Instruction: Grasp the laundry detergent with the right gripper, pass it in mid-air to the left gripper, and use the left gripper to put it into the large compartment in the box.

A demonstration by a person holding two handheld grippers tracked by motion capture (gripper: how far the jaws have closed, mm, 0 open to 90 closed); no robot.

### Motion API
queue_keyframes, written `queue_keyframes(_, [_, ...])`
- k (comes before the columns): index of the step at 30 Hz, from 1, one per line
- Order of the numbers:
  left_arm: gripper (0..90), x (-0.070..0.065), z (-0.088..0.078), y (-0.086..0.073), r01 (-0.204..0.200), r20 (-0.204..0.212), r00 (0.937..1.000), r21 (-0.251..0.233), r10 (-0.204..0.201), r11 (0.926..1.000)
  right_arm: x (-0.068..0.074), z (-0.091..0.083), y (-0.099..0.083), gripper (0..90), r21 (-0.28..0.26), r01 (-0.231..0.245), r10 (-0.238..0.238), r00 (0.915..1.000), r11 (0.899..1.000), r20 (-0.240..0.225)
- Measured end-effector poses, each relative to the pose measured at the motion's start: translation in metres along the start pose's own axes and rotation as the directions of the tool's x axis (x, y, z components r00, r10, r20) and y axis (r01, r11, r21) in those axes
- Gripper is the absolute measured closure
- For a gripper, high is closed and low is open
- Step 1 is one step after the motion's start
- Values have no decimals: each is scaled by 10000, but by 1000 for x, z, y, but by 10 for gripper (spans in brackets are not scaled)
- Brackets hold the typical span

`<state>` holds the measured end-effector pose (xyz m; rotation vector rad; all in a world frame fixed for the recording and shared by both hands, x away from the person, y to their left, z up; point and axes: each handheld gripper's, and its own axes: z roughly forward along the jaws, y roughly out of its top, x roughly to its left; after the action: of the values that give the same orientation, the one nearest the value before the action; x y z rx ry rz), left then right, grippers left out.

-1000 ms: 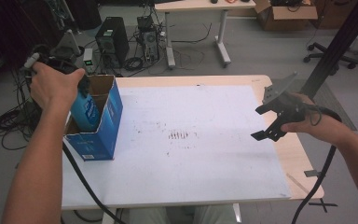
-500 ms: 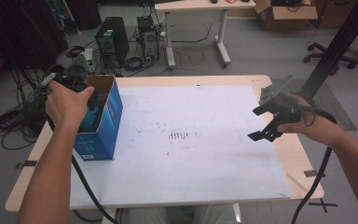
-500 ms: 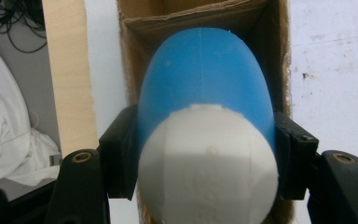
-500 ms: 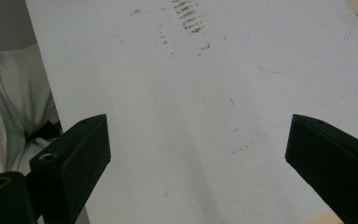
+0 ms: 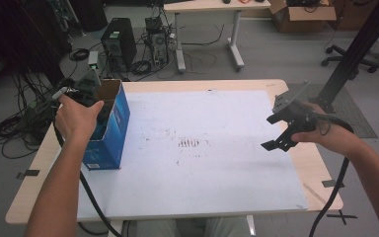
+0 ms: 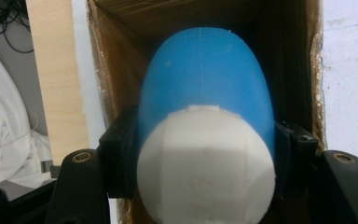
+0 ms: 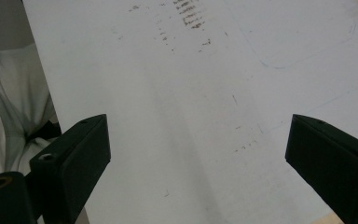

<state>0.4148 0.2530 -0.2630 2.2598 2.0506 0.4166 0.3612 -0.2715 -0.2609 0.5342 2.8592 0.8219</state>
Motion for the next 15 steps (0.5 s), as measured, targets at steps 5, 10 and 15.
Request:
queue_keyframes(5, [379, -2, 5, 1, -57, 22, 10000, 53, 57, 10000, 0, -1, -2, 65, 21, -81, 81, 10000, 10000, 25])
queue_keyframes(10, [379, -2, 9, 1, -42, 90, 10000, 147, 41, 9999, -1, -1, -4, 65, 19, -105, 104, 9999, 9999, 33])
queue_keyframes(15, [379, -1, 12, 1, 20, 96, 10000, 151, -21, 9999, -1, 0, -5, 65, 40, -130, 130, 9999, 9999, 17])
